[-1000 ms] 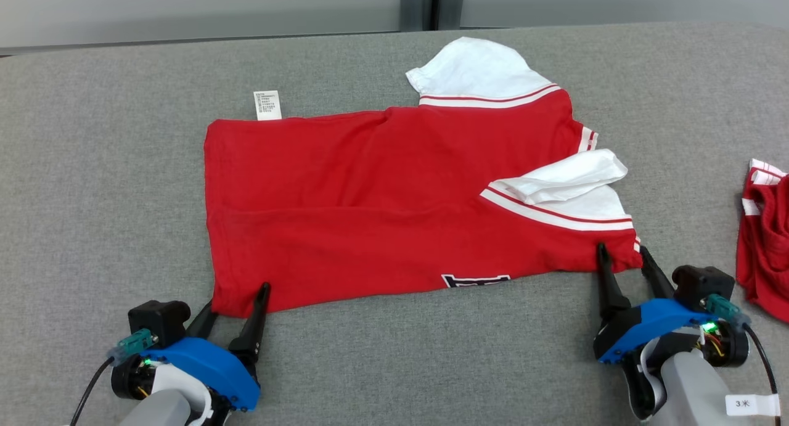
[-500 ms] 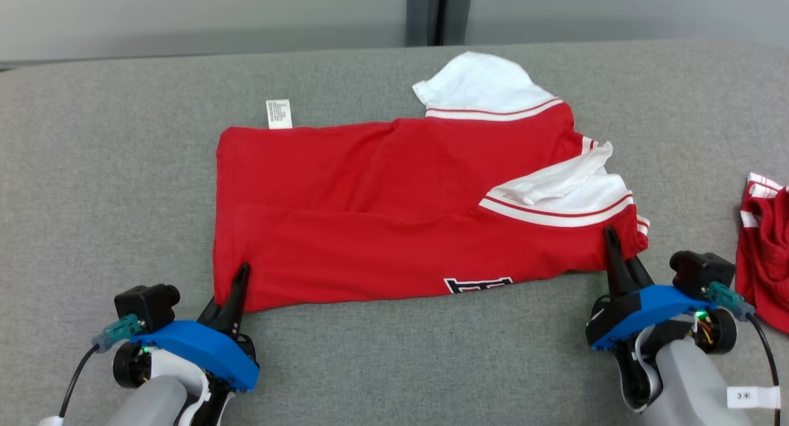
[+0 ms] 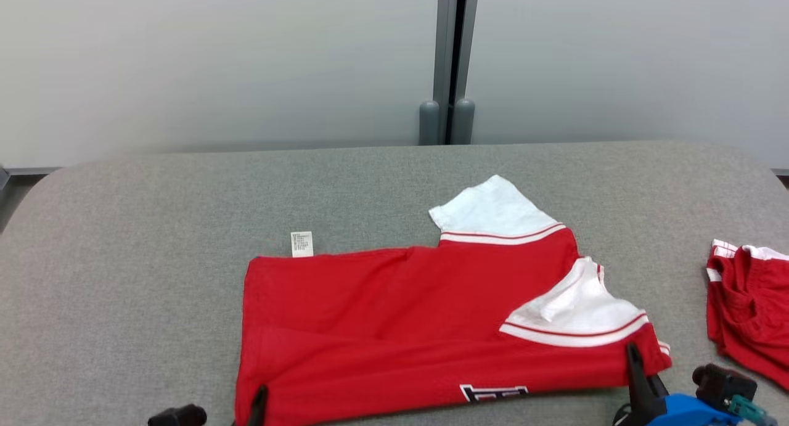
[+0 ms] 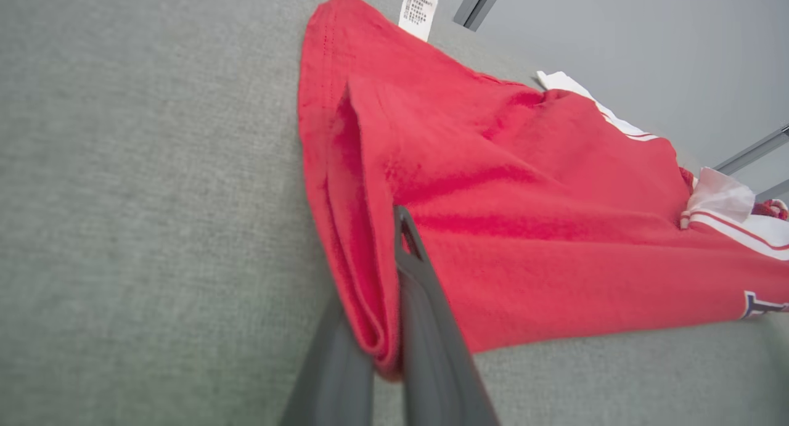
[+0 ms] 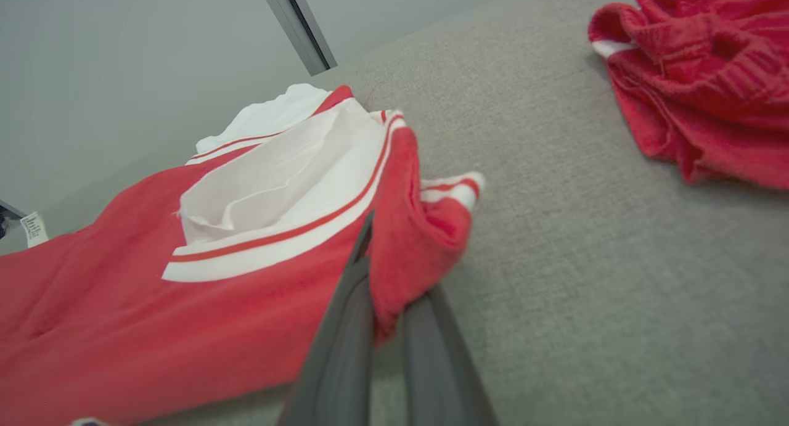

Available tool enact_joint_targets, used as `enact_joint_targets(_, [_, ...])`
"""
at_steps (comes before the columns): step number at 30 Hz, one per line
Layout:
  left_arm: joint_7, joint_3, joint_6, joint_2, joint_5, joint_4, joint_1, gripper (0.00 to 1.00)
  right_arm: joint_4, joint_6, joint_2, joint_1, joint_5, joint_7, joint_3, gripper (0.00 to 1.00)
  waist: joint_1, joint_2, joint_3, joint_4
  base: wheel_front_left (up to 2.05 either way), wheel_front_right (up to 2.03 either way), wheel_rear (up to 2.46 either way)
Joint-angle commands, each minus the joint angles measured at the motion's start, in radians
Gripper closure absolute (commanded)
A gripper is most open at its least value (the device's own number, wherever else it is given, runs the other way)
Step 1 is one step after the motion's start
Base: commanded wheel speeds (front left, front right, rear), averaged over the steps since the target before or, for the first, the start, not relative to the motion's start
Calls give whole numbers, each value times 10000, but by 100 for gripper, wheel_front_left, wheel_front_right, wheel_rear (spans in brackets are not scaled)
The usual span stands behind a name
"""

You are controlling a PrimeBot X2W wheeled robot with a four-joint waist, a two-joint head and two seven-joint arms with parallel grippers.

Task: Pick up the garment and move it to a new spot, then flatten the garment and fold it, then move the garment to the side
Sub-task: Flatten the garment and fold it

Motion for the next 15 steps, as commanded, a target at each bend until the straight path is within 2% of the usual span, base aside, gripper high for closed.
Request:
enact_joint_targets(1, [-24, 67, -8, -31, 54, 168, 153, 100, -77, -2, -76, 347, 91, -4, -29, 100, 3, 1, -128, -53, 0, 0, 0])
enact_joint_targets(2, [-22, 48, 1, -100, 39, 293, 306, 100, -55, -2, -76, 488, 161, -2, -30, 100, 3, 1, -144, -46, 0, 0, 0])
enact_joint_targets(3, [-24, 70, 3, -138, 19, 366, 370, 75, 32, -2, -78, 605, 239, -4, 3, 82, 3, 1, -150, -37, 0, 0, 0])
enact_joint_targets(4, [-24, 49, 3, -138, 37, 433, 411, 0, 50, -2, -76, 638, 250, -4, 16, 0, 3, 1, -146, -32, 0, 0, 0])
enact_joint_targets(7, [-24, 506, 3, -51, 272, 363, 196, 0, -182, -1, -84, 613, -81, -15, -266, 0, 3, 1, -21, -4, 0, 0, 0])
enact_joint_targets(11, [-23, 1082, -1, 119, 851, -17, -361, 0, -846, -1, -70, 70, -1104, -15, -741, 0, 3, 1, 436, -18, 0, 0, 0])
enact_joint_targets(15, [-21, 1146, -1, 446, 1139, -46, -1360, 0, -1240, -1, -53, -615, -1620, -15, -681, 0, 3, 1, 1041, -126, 0, 0, 0])
